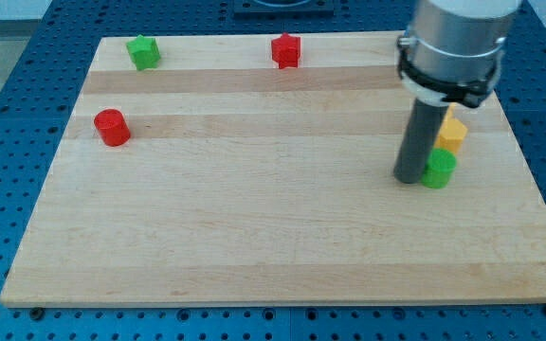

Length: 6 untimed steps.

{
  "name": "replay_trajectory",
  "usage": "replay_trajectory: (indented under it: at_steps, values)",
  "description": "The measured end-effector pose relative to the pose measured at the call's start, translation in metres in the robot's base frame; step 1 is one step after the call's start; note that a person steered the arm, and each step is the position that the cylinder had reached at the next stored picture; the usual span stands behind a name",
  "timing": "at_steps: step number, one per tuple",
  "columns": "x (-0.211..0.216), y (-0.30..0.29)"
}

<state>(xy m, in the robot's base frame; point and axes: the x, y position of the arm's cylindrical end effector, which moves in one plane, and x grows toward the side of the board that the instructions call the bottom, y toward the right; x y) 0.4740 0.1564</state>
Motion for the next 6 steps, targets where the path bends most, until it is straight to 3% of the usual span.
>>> replay_trajectory:
  at_steps: [1,2,4,6]
  values:
    - [0.003,0.008]
    - [0.032,0.016]
    - [0.039,0.093]
    - [-0.008,0.099]
